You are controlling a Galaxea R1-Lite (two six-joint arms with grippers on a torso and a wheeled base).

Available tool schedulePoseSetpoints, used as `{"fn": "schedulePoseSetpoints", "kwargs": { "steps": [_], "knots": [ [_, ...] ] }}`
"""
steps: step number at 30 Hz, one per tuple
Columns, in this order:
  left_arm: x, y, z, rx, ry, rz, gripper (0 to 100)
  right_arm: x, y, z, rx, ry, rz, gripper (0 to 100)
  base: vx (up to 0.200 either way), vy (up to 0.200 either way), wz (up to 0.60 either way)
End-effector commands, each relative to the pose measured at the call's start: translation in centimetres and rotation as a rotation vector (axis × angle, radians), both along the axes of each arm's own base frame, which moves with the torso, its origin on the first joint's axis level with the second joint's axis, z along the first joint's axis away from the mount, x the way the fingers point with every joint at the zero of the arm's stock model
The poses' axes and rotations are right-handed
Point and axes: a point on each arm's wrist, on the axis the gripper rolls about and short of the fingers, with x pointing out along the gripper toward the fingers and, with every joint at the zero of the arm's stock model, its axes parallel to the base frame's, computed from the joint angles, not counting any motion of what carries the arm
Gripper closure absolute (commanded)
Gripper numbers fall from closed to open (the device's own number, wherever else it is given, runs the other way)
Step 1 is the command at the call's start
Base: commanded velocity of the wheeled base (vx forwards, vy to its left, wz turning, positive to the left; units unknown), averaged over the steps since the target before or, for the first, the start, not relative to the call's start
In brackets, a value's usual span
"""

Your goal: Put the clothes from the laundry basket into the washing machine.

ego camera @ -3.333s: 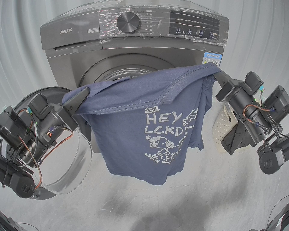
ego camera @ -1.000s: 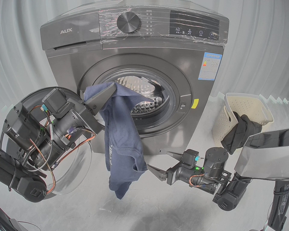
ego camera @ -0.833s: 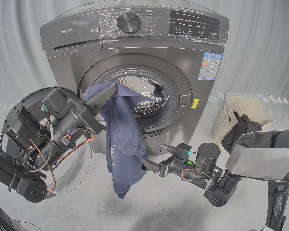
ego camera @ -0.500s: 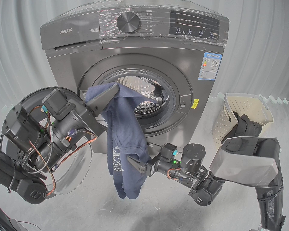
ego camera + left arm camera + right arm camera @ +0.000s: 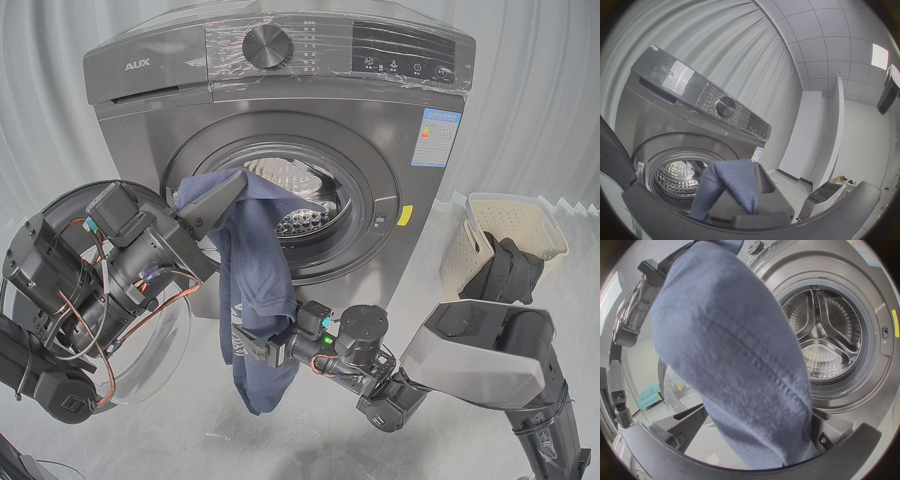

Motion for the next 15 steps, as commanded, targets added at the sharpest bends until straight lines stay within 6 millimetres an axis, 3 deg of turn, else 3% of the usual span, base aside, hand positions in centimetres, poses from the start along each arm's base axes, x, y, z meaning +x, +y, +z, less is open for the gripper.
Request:
{"fn": "schedulePoseSetpoints", "kwargs": {
  "steps": [1, 8, 9, 15],
  "knots": [
    [0.0, 0.0, 0.1, -0.004, -0.003, 0.001, 100, -0.1, 1.5, -1.6, -0.005, 0.007, 0.004, 0, 0.0, 0.0, 0.0],
    [0.2, 0.2, 0.3, -0.01, -0.01, 0.011, 100, 1.0, 1.5, -2.4, 0.007, 0.03, -0.097, 0, 0.0, 0.0, 0.0],
    [0.2, 0.3, 0.4, -0.01, -0.011, 0.012, 100, 1.1, 1.2, -2.4, 0.004, 0.037, -0.105, 100, 0.0, 0.0, 0.0],
    [0.4, 0.4, 0.2, -0.007, -0.005, 0.018, 100, 2.6, -0.6, -0.9, 0.048, 0.038, -0.177, 100, 0.0, 0.0, 0.0]
  ]
}}
